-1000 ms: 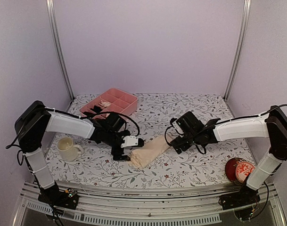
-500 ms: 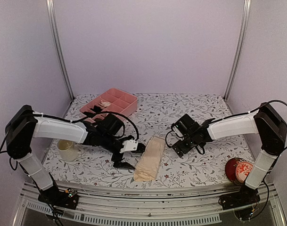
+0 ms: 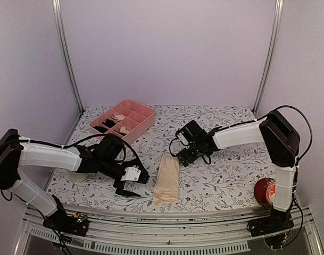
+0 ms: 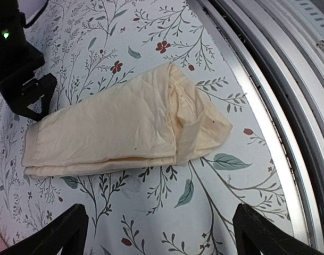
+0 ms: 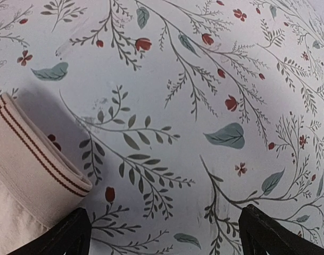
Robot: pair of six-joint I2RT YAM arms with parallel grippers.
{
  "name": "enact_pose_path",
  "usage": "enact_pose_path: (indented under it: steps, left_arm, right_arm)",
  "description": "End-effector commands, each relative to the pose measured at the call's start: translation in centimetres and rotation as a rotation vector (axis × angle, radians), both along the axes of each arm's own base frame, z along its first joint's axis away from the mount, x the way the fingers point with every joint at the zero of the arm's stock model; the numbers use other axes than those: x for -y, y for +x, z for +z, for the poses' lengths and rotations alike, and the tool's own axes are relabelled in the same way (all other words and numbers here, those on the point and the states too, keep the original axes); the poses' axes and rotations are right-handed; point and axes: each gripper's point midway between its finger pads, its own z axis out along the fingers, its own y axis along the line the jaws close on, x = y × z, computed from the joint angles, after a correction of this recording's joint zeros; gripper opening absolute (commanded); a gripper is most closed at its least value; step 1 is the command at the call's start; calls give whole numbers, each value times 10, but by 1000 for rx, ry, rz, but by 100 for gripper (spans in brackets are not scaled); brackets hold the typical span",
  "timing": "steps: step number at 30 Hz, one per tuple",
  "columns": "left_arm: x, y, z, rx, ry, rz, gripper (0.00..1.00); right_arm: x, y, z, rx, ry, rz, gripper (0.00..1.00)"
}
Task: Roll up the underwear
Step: Rotate the underwear at the center of the board, then pick up the underwear from the center of the board.
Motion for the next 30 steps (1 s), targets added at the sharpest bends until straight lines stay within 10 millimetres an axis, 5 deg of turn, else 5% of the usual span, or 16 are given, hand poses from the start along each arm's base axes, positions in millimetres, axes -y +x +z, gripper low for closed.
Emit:
enact_pose_path:
  steps: [1,10,16,23,30]
  left_arm:
    - [1,-8,-4,119,-16,-79,97]
    - [22,-10,-4,254,-52,-29,91]
    - [38,-18,-16,304,-27,-48,88]
    - [47,-46,-37,288,64,-172,84]
    - [49,-45,-60,269,122,-144,71]
  right_arm:
    - [-10,15,8,24,4,-7,99]
    - [35,-24,60,93,55,-37,99]
    - [56,-53,102,210,240,-83,99]
    - [65,-59,111,258,281,-93,99]
    - [60,-60,97,240,240,-89,99]
